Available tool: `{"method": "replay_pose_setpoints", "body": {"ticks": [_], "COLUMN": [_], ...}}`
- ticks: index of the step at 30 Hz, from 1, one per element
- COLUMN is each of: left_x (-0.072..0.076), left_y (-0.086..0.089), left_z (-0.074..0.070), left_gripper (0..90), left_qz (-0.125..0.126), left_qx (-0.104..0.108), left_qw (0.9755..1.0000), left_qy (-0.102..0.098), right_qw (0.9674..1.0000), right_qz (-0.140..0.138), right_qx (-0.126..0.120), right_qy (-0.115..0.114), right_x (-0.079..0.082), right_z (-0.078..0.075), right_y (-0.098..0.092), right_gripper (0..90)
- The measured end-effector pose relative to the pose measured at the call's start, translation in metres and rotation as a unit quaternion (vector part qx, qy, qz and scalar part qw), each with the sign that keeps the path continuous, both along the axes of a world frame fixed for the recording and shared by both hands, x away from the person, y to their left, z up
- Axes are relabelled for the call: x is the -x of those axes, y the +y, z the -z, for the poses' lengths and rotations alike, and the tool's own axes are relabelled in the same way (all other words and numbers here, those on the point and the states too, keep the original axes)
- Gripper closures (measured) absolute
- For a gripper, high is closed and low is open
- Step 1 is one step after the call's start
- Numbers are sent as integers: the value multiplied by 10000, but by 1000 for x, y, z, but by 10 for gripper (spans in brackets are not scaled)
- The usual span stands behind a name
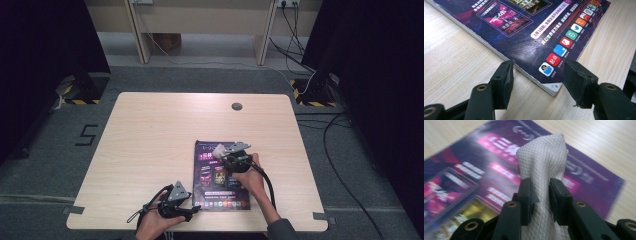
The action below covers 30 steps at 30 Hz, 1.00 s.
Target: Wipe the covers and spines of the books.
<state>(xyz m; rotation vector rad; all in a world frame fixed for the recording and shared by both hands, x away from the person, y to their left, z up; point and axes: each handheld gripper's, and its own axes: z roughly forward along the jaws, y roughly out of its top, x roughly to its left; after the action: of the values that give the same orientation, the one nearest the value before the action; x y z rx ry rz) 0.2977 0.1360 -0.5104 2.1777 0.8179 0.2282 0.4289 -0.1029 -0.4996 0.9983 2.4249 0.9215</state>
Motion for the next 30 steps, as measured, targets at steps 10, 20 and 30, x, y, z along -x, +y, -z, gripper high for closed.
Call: {"method": "replay_pose_setpoints", "body": {"ticks": [10,20,30], "left_x": [4,3,4], "left_y": [-1,9,11], "left_z": [0,-7,-9], "left_gripper": [383,415,414], "left_qz": [165,-74,-66], "left_qx": [-360,150,141], "left_qw": [9991,9998,9998], "left_qy": [-131,-78,-99], "right_qw": [9981,9956,9947], "right_qz": [-623,-935,-1012], "right_qx": [18,-40,-116], "right_qy": [3,82,135], "right_x": [20,33,41], "right_z": [1,0,1], "right_y": [41,53,48], "right_gripper": [716,709,708]}}
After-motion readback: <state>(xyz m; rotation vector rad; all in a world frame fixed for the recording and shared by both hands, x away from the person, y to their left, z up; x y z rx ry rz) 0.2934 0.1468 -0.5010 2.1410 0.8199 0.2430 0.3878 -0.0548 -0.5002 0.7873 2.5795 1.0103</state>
